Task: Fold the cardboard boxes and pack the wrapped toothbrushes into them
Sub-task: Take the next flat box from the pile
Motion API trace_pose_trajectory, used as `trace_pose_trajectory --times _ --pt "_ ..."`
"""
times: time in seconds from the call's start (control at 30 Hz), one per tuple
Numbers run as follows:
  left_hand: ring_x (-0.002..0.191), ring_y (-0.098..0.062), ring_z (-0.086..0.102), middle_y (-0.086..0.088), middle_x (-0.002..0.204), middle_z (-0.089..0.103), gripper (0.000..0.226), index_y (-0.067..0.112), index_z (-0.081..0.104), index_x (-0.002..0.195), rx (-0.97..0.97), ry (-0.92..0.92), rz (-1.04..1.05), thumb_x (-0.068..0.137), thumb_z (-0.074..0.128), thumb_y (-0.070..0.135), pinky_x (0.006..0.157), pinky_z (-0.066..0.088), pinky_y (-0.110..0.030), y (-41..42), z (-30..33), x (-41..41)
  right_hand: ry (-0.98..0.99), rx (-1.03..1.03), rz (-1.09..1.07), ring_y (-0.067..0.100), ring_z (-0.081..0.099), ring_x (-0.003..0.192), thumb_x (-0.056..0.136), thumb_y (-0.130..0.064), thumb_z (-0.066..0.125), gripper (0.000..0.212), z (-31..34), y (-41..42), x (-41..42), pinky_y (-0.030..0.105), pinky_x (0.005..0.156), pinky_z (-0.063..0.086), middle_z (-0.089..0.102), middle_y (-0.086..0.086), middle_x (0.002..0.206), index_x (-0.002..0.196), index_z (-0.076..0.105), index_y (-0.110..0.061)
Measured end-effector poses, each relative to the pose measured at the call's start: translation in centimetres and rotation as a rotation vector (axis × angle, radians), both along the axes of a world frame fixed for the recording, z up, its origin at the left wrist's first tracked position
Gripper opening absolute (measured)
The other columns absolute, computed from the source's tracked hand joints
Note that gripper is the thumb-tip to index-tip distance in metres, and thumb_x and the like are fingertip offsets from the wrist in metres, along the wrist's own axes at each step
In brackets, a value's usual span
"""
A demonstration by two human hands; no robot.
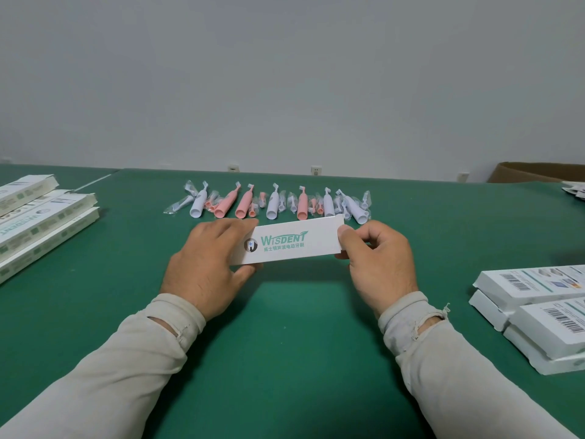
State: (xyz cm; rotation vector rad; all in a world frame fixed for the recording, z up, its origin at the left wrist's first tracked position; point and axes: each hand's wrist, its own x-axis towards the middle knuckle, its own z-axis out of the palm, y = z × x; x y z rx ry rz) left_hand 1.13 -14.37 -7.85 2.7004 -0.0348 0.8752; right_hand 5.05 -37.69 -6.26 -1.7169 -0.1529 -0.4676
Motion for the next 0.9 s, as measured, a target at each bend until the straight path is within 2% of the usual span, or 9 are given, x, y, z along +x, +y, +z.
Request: trace_pose_trajectory --times 0.13,0.27,0.43,0.53,0.63,0.67,0.73,0.8,0.9 --pt "0.126 -0.017 0.041 0.018 0.135 0.052 0.063 0.042 0.049 0.138 0.013 0.003 -0.001 0.08 0.076 0.042 0.081 0.053 -0.044 0.0 0.0 0.1 -0.018 0.0 0.011 0.031 0.069 0.073 0.09 -0.031 0.069 0.037 -0.1 0.0 0.0 0.039 0.067 0.053 0.066 0.003 0.062 0.06 0.056 -0.013" --pt "0.124 -0.015 0.042 0.018 0.135 0.052 0.064 0.044 0.047 0.138 -0.016 0.007 -0.023 0.08 0.073 0.046 0.084 0.052 -0.044 0.0 -0.1 0.1 -0.032 0.064 0.079 0.02 0.07 0.08 0.094 -0.024 0.063 0.011 0.1 0.4 -0.3 0.029 0.063 0.051 0.07 -0.012 0.084 0.085 0.067 -0.028" --pt "0.12 -0.016 0.043 0.017 0.135 0.052 0.066 0.043 0.045 0.14 -0.059 0.03 -0.039 0.08 0.07 0.051 0.087 0.051 -0.045 0.0 -0.2 0.1 -0.125 0.012 0.133 0.006 0.066 0.082 0.093 -0.017 0.064 0.022 0.0 0.5 -0.7 0.018 0.072 0.052 0.071 -0.015 0.096 0.094 0.071 -0.038" --pt "0.121 -0.015 0.043 0.017 0.136 0.051 0.068 0.043 0.044 0.141 -0.067 0.032 -0.026 0.08 0.071 0.051 0.088 0.051 -0.045 0.3 -0.2 0.0 -0.144 -0.075 0.141 -0.002 0.061 0.081 0.091 -0.014 0.066 0.026 -0.5 0.9 -0.7 0.005 0.072 0.044 0.068 -0.012 0.107 0.111 0.073 -0.03" --pt "0.125 -0.017 0.043 0.013 0.142 0.047 0.076 0.038 0.041 0.146 -0.077 0.046 -0.072 0.079 0.075 0.049 0.096 0.047 -0.044 0.5 0.0 -0.1 -0.052 -0.003 0.134 0.003 0.064 0.083 0.092 -0.016 0.065 0.029 -0.6 1.0 -0.3 0.017 0.076 0.052 0.071 -0.014 0.106 0.116 0.072 -0.031" --pt "0.127 -0.018 0.042 0.011 0.144 0.046 0.078 0.035 0.04 0.147 -0.087 0.054 -0.107 0.079 0.077 0.044 0.101 0.044 -0.043 0.4 0.0 -0.1 -0.014 0.046 0.129 0.003 0.066 0.082 0.093 -0.015 0.064 0.03 -0.6 0.9 -0.2 0.023 0.075 0.056 0.073 -0.017 0.101 0.115 0.071 -0.034" --pt "0.129 -0.018 0.043 0.005 0.145 0.046 0.074 0.028 0.044 0.144 -0.12 0.042 -0.184 0.079 0.079 0.029 0.107 0.037 -0.036 0.5 -0.1 -0.2 0.05 0.154 0.114 0.002 0.068 0.075 0.094 -0.013 0.062 0.031 -0.4 0.8 0.2 0.027 0.069 0.06 0.073 -0.021 0.092 0.113 0.071 -0.036" --pt "0.126 -0.014 0.044 0.004 0.138 0.05 0.065 0.025 0.052 0.137 -0.137 -0.003 -0.24 0.079 0.078 0.015 0.104 0.035 -0.033 0.6 -0.3 -0.2 0.09 0.241 0.075 0.003 0.069 0.073 0.095 -0.012 0.061 0.029 -0.3 0.2 0.8 0.024 0.065 0.06 0.073 -0.018 0.091 0.111 0.073 -0.033" --pt "0.112 0.001 0.048 0.023 0.118 0.052 0.052 0.033 0.059 0.125 -0.17 -0.036 -0.32 0.08 0.079 0.019 0.091 0.047 -0.025 0.5 -0.7 0.1 0.13 0.339 0.027 0.001 0.067 0.07 0.094 -0.012 0.063 0.023 -0.2 -0.9 1.5 0.02 0.064 0.058 0.073 -0.01 0.092 0.114 0.074 -0.017"
